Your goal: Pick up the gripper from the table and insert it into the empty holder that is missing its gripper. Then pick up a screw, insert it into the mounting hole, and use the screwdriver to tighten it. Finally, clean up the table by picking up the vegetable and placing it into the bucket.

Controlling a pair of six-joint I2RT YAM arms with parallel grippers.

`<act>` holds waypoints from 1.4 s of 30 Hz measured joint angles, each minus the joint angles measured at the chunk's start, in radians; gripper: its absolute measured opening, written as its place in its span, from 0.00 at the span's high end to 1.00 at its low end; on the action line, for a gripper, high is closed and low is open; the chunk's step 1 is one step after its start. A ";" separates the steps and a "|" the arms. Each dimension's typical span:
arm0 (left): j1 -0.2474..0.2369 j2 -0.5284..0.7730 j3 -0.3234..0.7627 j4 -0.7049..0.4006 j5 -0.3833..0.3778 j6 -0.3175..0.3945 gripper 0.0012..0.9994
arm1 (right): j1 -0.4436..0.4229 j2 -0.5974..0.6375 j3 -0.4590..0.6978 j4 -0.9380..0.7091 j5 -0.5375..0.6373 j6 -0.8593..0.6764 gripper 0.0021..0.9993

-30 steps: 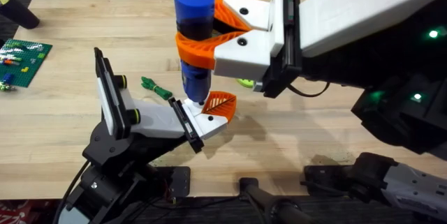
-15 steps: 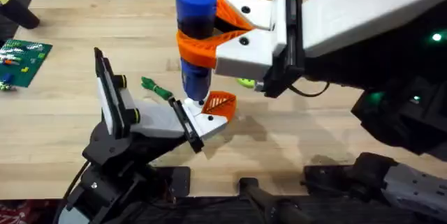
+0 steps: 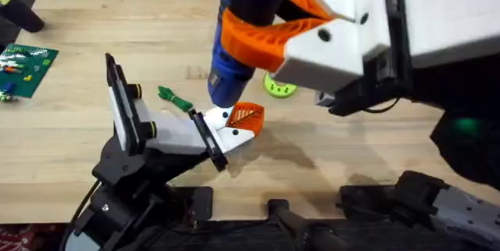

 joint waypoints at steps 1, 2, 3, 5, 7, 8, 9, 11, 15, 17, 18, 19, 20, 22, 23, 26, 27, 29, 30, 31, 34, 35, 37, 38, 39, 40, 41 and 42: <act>0.000 0.000 0.000 0.000 0.000 0.000 0.99 | 0.000 0.001 0.000 -0.002 0.006 0.008 0.94; 0.000 0.000 0.000 0.000 0.000 0.000 0.99 | 0.000 0.002 0.000 -0.004 0.013 0.014 0.94; 0.000 0.000 0.000 0.000 0.000 0.000 0.99 | 0.000 0.003 0.000 -0.005 0.018 0.019 0.94; 0.000 0.000 0.000 0.000 0.000 0.000 0.99 | 0.000 0.009 0.000 -0.005 0.023 0.026 0.94; 0.000 0.000 0.000 0.000 0.000 0.000 0.99 | 0.000 0.021 0.000 -0.005 0.026 0.033 0.94; 0.000 0.000 0.000 0.000 0.000 0.000 0.99 | 0.000 0.031 0.000 -0.005 0.026 0.039 0.94; 0.000 0.000 0.000 0.000 0.000 0.000 0.99 | 0.000 0.041 0.000 -0.005 0.026 0.046 0.94; 0.000 0.000 0.000 0.000 0.000 0.000 0.99 | 0.000 0.066 0.000 -0.008 0.026 0.057 0.94; 0.000 0.000 0.000 0.000 0.000 0.000 0.99 | 0.000 0.103 0.000 -0.015 0.030 0.066 0.94; 0.000 0.000 0.000 0.000 0.000 0.000 0.99 | 0.000 0.108 0.000 -0.016 0.033 0.069 0.94; 0.000 0.000 0.000 0.000 0.000 0.000 0.99 | -0.001 0.108 0.000 -0.016 0.034 0.069 0.94; 0.000 0.000 0.000 0.000 0.000 0.000 0.99 | -0.002 0.107 0.000 -0.016 0.034 0.069 0.94; 0.000 0.000 0.000 0.000 0.000 0.000 0.99 | -0.004 0.107 0.000 -0.017 0.034 0.069 0.94; 0.000 0.000 0.000 0.000 0.000 0.000 0.99 | -0.011 0.107 0.000 -0.032 0.033 0.070 0.94; 0.000 0.000 0.000 0.000 0.000 0.000 0.99 | -0.015 0.107 0.000 -0.039 0.034 0.070 0.94; 0.000 0.000 0.000 0.000 0.000 0.000 0.99 | -0.023 0.107 0.000 -0.042 0.036 0.070 0.94; 0.000 0.000 0.000 0.000 0.000 0.000 0.99 | -0.023 0.107 0.000 -0.040 0.035 0.070 0.94; 0.000 0.000 0.000 0.000 0.000 0.000 0.99 | -0.024 0.107 0.000 -0.040 0.027 0.071 0.94; 0.000 0.000 0.000 0.000 0.000 0.000 0.99 | -0.024 0.107 0.000 -0.040 0.024 0.071 0.94; 0.000 0.000 0.000 0.000 0.000 0.000 0.99 | -0.024 0.107 0.000 -0.040 0.023 0.073 0.94; 0.000 0.000 0.000 0.000 0.000 0.000 0.99 | -0.024 0.105 0.000 -0.040 0.017 0.073 0.94; 0.000 0.000 0.000 0.000 0.000 0.000 0.99 | -0.024 0.104 0.000 -0.040 0.017 0.073 0.94; 0.000 0.000 0.000 0.000 0.000 0.000 0.99 | -0.024 0.103 0.000 -0.039 0.017 0.073 0.94; 0.000 0.000 0.000 0.000 0.000 0.000 0.99 | -0.024 0.103 0.000 -0.039 0.017 0.073 0.94; 0.000 0.000 0.000 0.000 0.000 0.000 0.99 | -0.024 0.103 0.000 -0.039 0.017 0.074 0.94; 0.000 0.000 0.000 0.000 0.000 0.000 0.99 | -0.024 0.103 0.000 -0.040 0.017 0.077 0.94; 0.000 0.000 0.000 0.000 0.000 0.000 0.99 | -0.024 0.103 0.000 -0.042 0.017 0.079 0.94; 0.000 0.000 0.000 0.000 0.000 0.000 0.99 | -0.024 0.103 0.000 -0.045 0.017 0.080 0.94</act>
